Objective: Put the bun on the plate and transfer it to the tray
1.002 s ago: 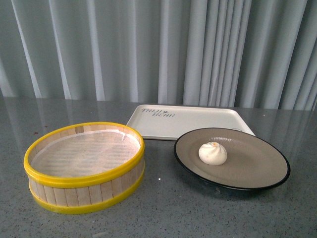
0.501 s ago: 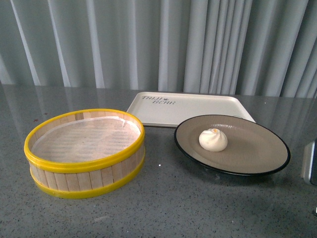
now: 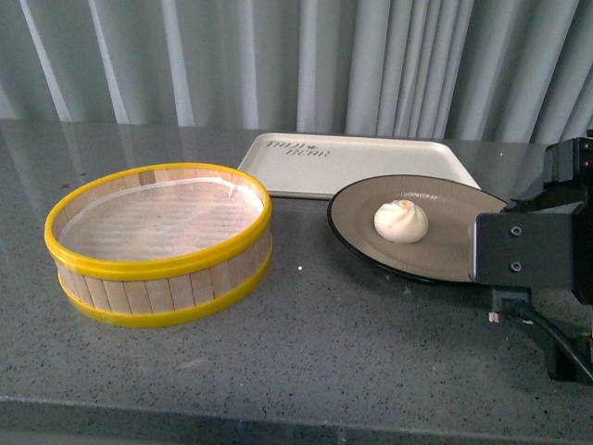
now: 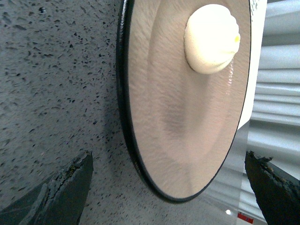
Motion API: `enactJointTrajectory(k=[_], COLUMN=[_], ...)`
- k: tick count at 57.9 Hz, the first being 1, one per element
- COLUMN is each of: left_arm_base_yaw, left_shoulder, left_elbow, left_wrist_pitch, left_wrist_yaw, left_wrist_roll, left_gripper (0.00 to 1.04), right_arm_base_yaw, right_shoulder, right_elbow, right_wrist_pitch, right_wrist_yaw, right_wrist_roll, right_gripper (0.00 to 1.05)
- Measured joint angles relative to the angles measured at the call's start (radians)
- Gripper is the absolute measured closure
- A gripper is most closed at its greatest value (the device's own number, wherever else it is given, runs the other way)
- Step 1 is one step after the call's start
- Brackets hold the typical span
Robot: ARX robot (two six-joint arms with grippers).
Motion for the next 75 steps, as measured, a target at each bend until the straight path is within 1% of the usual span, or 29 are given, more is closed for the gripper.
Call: enactJointTrajectory(k=[19, 21, 34, 48, 51, 55, 64, 75], left_arm_base_yaw=[0.000, 0.000, 0.000, 0.000, 0.000, 0.000, 0.000, 0.000], left_shoulder=[0.000, 0.000, 0.000, 0.000, 0.000, 0.000, 0.000, 0.000], left_elbow=[0.000, 0.000, 0.000, 0.000, 0.000, 0.000, 0.000, 0.000], left_wrist_pitch=[0.000, 0.000, 0.000, 0.000, 0.000, 0.000, 0.000, 0.000], left_wrist_yaw=[0.000, 0.000, 0.000, 0.000, 0.000, 0.000, 0.000, 0.000], left_wrist_roll=[0.000, 0.000, 0.000, 0.000, 0.000, 0.000, 0.000, 0.000], left_gripper=[0.07, 0.07, 0.07, 0.07, 0.07, 0.07, 0.07, 0.07], right_arm_base_yaw=[0.035, 0.038, 0.055, 0.049, 0.047, 0.044, 0.027, 0.007], right_shoulder=[0.099, 0.106, 0.156, 0.185, 0.185, 0.181, 0.175, 0.105], right_elbow=[0.075, 0.079, 0.085, 0.049, 0.032, 0.023, -0.022, -0.048], right_wrist_pitch=[0.045, 0.049, 0.087, 0.153, 0.178, 0.226, 0.326, 0.305], right_wrist_yaw=[0.003, 0.005, 0.035, 0.038, 0.037, 0.037, 0.037, 0.014], right_wrist_roll=[0.005, 0.009, 0.029, 0.029, 0.018, 0.003, -0.019, -0.080], right_gripper=[0.08, 0.10, 0.45, 0.83, 0.93, 1.01, 1.02, 1.02])
